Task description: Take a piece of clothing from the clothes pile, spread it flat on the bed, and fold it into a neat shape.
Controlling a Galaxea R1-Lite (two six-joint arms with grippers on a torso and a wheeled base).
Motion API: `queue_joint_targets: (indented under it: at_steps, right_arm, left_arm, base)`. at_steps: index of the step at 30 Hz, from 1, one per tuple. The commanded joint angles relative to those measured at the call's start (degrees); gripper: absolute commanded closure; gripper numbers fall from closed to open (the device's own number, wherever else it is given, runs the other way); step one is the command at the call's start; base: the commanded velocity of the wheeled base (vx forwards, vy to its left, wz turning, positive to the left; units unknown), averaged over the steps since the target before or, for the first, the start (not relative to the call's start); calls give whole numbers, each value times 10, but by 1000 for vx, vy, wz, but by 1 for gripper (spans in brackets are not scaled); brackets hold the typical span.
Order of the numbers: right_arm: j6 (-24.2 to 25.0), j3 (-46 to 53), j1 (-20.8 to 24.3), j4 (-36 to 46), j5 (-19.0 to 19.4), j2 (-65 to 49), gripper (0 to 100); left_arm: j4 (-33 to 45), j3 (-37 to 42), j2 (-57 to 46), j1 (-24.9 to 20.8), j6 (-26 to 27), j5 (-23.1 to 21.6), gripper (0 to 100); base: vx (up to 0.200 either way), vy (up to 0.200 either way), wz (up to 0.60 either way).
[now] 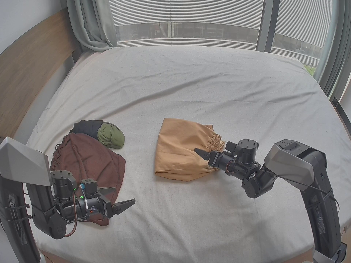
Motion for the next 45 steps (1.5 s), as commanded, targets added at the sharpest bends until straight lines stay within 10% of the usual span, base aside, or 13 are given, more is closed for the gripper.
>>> queue_joint_targets:
  at_steps: [1,20,28,45]
  right_arm:
    - [1,45,5,-12,-3,-51,0]
    - [-97,371,73,-29,-5,-389,0]
    - [-178,540,41,-36,-5,-500,0]
    - [-190,737,15,-35,-4,-709,0]
  left_arm:
    - [-2,-4,-12,0,0,-12,0]
    - [-1,18,-169,-13,-8,-14,0]
    - [-1,86,-230,-17,2,-57,0]
    - [4,118,-293,-28,45,-55,0]
  base:
    - [0,0,0]
    - [0,0,0]
    - [0,0,0]
    - [0,0,0]
